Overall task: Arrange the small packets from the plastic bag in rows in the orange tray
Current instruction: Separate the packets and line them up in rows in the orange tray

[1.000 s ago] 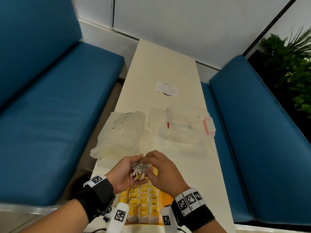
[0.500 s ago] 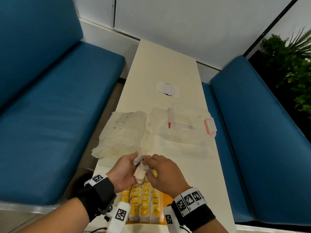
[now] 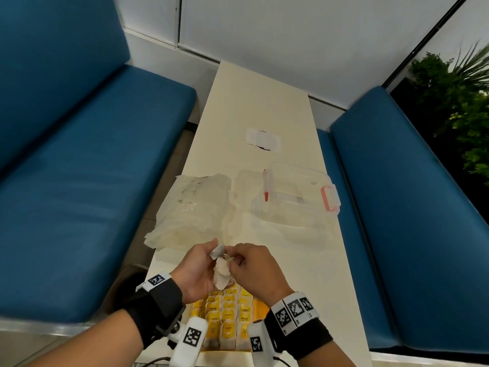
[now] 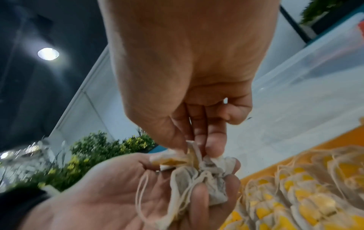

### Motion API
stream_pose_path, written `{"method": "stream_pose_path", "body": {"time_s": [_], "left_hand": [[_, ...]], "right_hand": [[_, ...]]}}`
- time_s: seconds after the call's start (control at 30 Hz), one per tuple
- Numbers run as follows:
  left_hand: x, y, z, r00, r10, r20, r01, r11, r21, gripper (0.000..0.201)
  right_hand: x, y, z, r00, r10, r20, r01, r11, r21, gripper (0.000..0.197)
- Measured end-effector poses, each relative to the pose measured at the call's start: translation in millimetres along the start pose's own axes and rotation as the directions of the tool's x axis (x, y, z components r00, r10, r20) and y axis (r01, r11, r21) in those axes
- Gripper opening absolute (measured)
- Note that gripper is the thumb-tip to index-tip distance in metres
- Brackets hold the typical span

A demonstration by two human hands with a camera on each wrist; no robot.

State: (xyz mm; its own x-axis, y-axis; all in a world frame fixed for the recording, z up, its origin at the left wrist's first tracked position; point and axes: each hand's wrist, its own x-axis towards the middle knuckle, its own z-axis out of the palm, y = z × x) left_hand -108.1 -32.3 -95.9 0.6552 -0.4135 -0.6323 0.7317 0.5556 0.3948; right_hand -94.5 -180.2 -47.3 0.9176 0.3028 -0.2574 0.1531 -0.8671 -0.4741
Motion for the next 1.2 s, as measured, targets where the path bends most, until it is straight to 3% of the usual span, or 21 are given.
{"method": "stream_pose_path", "body": {"time_s": [0.13,0.27,0.37,0.5,0.6,0.73,0.97,1.2], "left_hand": [[1,2,-2,1.0,-0.023,-0.019,0.022,0.999,-0.049,0.061],[-3,5,2,0.999,-0.039,0.025,0.043,0.984,-0.171,0.05],[0,4,-2,0.997,-0.072,0.043,0.079,0.973,-0.216,0.03],[3,3,-7,0.998,-0.062,0.005,0.062,0.985,-0.16,0.047],[4,2,-8,0.999,-0.045,-0.006,0.045,0.997,-0.058,0.049],[1,2,-8,0.999,-0.051,-0.001,0.051,0.998,-0.045,0.048],[2,2,-8,0.998,-0.055,-0.013,0.053,0.994,-0.093,0.047],[8,-2,-14,0.998,-0.051,-0.032,0.049,0.997,-0.054,0.048]], "right_hand": [[2,5,-5,0.994,0.092,-0.054,-0.079,0.975,0.207,0.01],[4,9,-17,0.991,0.094,-0.094,-0.069,0.967,0.245,0.008],[4,14,-28,0.992,0.054,-0.115,-0.032,0.982,0.186,0.01],[0,21,-38,0.987,-0.033,-0.155,0.038,0.999,0.03,0.01],[0,30,-41,0.976,-0.085,-0.199,0.076,0.996,-0.056,0.016],[-5,42,-48,0.969,-0.066,-0.239,0.049,0.996,-0.073,0.016],[-26,67,-34,0.997,0.075,-0.003,-0.074,0.983,-0.169,0.015],[-36,75,-22,0.945,0.134,0.298,-0.039,0.951,-0.305,0.021]]}}
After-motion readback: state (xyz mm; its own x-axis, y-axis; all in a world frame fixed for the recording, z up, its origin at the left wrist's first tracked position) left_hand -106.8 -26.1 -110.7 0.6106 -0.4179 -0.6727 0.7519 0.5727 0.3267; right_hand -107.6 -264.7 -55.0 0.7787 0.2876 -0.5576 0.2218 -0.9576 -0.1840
